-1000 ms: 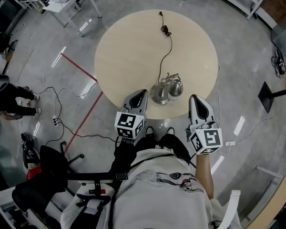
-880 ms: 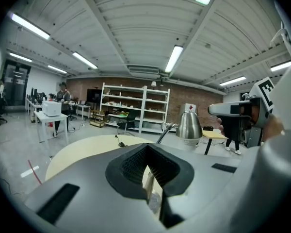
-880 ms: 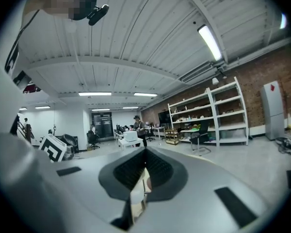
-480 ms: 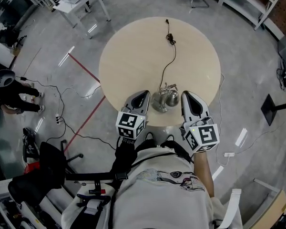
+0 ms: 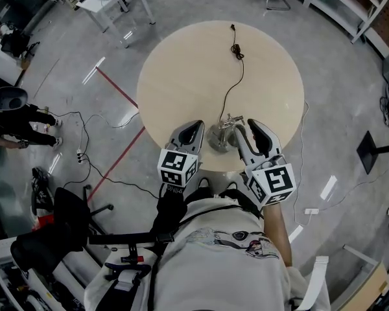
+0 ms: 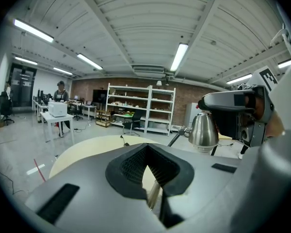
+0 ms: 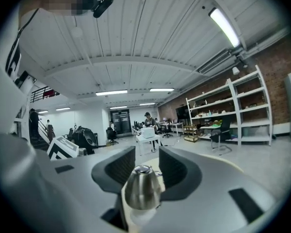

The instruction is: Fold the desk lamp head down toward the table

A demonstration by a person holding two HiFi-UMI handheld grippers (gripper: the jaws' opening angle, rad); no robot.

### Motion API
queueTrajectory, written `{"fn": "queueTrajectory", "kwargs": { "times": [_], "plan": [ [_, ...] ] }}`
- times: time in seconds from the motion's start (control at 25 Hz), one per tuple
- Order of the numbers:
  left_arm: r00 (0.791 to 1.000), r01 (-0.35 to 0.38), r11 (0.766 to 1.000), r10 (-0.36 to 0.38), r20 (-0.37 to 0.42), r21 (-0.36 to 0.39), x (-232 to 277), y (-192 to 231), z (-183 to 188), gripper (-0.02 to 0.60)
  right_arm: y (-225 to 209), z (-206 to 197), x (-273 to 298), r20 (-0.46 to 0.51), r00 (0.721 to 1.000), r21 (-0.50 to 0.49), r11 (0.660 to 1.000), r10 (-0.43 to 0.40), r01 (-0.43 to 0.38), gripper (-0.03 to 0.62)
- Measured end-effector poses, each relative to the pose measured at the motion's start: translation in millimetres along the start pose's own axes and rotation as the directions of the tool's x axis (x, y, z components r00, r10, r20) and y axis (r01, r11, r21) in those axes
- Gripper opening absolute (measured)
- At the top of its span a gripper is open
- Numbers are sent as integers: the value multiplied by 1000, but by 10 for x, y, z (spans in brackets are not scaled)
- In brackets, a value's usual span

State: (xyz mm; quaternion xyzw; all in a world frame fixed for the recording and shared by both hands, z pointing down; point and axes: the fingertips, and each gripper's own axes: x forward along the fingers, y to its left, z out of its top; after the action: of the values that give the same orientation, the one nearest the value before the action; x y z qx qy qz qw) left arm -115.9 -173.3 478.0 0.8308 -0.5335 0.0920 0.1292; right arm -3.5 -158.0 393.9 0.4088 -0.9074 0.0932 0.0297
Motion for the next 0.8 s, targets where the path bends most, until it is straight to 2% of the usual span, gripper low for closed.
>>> {"fn": "queueTrajectory", "kwargs": {
  "times": [0.12,0.24,0.56,0.8],
  "plan": [
    [1000,2,1000,-2,-6,-3,-9,0,2,1,82,-57,37,-48,999,-27,999,20,-21,208],
    [1000,8,1000,-8,-9,-7,-7,-19,1,0,140,-124,64,-99,995,-54,998,30,-36,248],
    [1000,9,1000,-9,-14,-17,13,-17,-27,0,92,-374,98,-219,976,-98,995,-14,-7,255],
    [1000,4,1000,-4,-15,-23,2,6,-19,2,60,-388,106,-227,973,-97,995,-34,12,255]
  ]
}}
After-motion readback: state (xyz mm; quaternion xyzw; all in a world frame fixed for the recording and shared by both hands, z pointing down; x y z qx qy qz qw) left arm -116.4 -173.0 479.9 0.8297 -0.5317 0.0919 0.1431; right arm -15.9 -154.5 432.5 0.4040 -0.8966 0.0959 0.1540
